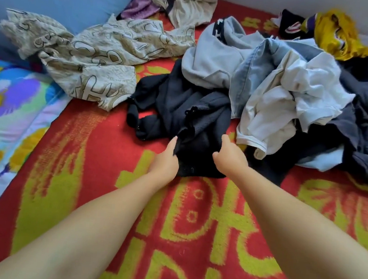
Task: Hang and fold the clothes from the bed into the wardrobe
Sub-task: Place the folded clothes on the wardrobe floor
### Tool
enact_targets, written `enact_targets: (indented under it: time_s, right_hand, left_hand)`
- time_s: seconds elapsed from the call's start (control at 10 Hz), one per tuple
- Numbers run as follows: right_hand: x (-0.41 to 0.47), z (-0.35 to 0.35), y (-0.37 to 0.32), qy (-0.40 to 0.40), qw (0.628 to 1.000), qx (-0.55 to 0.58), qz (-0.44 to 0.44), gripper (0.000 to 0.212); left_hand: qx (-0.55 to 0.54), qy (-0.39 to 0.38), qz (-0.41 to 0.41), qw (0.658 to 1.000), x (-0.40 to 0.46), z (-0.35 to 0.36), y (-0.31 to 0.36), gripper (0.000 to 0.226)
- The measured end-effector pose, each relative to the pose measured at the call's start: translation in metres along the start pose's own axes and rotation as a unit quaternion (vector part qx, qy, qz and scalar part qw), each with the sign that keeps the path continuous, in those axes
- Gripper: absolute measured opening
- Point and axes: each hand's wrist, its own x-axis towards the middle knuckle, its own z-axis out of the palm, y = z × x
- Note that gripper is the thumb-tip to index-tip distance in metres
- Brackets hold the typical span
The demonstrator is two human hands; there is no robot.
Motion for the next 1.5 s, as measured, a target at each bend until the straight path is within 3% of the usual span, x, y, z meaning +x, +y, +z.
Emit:
enact_targets:
  time_s: [0.1, 0.3, 0.4, 0.5, 0.6, 0.7, 0.8, 0.9, 1.0, 1.1, 1.2, 1.3, 1.4, 1.5]
  right_hand:
    - [-0.034, 0.018, 0.015, -0.041, 0.998, -0.053, -0.019, 0.039]
    - [-0.117, 0.042, 0.038, -0.217, 0.962, -0.138, -0.088, 0.033]
    - [-0.162, 0.051, 0.041, -0.295, 0.935, -0.154, -0.118, 0.037]
    - [-0.208, 0.052, 0.042, -0.353, 0.911, -0.157, -0.145, 0.03]
    - [-0.255, 0.048, 0.043, -0.413, 0.876, -0.178, -0.175, 0.031]
    - [-0.297, 0.044, 0.049, -0.522, 0.811, -0.182, -0.194, 0.042]
    - [-0.32, 0.041, 0.065, -0.635, 0.721, -0.241, -0.135, 0.04]
    - [-0.316, 0.025, 0.086, -0.686, 0.682, -0.253, -0.027, 0.036]
    - [-0.28, 0.004, 0.099, -0.436, 0.881, -0.178, -0.044, 0.035]
    - [-0.242, 0.005, 0.091, -0.215, 0.976, -0.032, 0.002, 0.047]
    - [-0.231, 0.023, 0.06, -0.242, 0.964, 0.093, 0.064, 0.08]
    - [-0.236, 0.047, 0.042, -0.262, 0.964, 0.009, 0.04, 0.082]
    - [-0.247, 0.057, 0.037, -0.344, 0.939, -0.007, 0.014, 0.057]
    - [-0.242, 0.04, 0.041, -0.467, 0.874, -0.138, 0.001, 0.044]
  left_hand:
    - [0.099, -0.074, 0.042, 0.992, -0.037, 0.01, -0.024, 0.059]
    - [0.212, -0.269, 0.045, 0.938, -0.133, 0.025, -0.064, 0.055]
    - [0.188, -0.345, 0.036, 0.919, -0.166, 0.019, -0.081, 0.051]
    - [0.065, -0.338, -0.003, 0.939, -0.193, 0.013, -0.089, 0.037]
    - [-0.118, -0.12, -0.101, 0.981, -0.198, 0.012, -0.083, 0.015]
    - [-0.271, -0.063, -0.224, 0.934, -0.192, 0.015, -0.072, 0.044]
    - [-0.119, -0.054, -0.196, 0.972, -0.208, 0.03, -0.063, 0.053]
    - [-0.034, -0.067, -0.155, 0.985, -0.229, 0.043, -0.066, 0.039]
    - [-0.001, -0.064, -0.124, 0.99, -0.24, 0.038, -0.073, 0.024]
    - [0.079, -0.054, -0.088, 0.991, -0.253, 0.025, -0.087, 0.024]
    - [0.171, -0.151, -0.163, 0.96, -0.252, 0.002, -0.104, 0.032]
    - [0.177, -0.193, -0.238, 0.935, -0.238, -0.027, -0.103, 0.041]
    - [0.296, -0.026, -0.11, 0.949, -0.219, -0.04, -0.1, 0.041]
    - [0.222, -0.047, 0.015, 0.974, -0.202, -0.033, -0.095, 0.057]
